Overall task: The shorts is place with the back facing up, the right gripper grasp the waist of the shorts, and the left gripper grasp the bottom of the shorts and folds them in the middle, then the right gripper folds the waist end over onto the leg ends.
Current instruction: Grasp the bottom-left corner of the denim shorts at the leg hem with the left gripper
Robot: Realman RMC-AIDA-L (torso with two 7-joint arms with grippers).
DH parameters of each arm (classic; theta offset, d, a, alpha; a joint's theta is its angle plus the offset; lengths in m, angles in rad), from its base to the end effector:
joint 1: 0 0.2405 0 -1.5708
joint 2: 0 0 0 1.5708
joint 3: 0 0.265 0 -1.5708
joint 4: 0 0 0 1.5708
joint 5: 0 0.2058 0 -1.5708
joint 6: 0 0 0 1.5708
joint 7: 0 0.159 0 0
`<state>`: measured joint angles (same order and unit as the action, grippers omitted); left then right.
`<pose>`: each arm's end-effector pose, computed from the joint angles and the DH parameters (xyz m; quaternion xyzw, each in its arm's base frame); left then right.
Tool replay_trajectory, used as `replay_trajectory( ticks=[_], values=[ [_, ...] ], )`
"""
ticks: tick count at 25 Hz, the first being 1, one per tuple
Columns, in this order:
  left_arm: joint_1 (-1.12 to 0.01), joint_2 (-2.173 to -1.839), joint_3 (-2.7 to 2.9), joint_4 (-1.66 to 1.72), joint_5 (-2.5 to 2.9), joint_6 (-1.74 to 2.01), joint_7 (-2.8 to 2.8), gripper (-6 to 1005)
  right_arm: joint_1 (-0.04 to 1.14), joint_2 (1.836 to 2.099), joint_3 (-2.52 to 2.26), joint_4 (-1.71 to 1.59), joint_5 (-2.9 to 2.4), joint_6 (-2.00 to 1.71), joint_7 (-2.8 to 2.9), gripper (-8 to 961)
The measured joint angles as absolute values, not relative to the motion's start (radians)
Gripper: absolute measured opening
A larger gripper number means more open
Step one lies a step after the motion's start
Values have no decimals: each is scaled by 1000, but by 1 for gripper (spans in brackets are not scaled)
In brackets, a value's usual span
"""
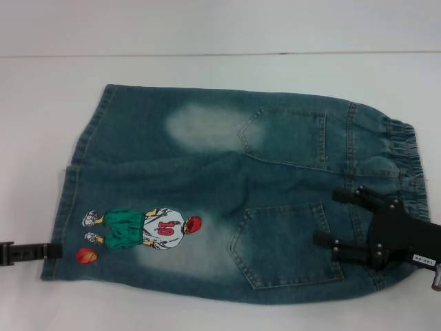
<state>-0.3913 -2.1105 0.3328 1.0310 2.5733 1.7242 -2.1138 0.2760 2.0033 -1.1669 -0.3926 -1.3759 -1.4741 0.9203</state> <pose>-0.3590 0.2656 0.0454 -0.7726 -0.6064 -0.0956 0.1620 0.3151 0.2606 -0.0406 -0.9150 0.1878 0.2986 0.1958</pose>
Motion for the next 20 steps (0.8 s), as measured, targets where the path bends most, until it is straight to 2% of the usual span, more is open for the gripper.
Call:
replay_trajectory(
  ticks=[20],
  values=[
    [-419,-2121,367,1011,2601,1735,-2118,885,276,2003,-1167,-395,-1376,-1474,924,950]
  ],
)
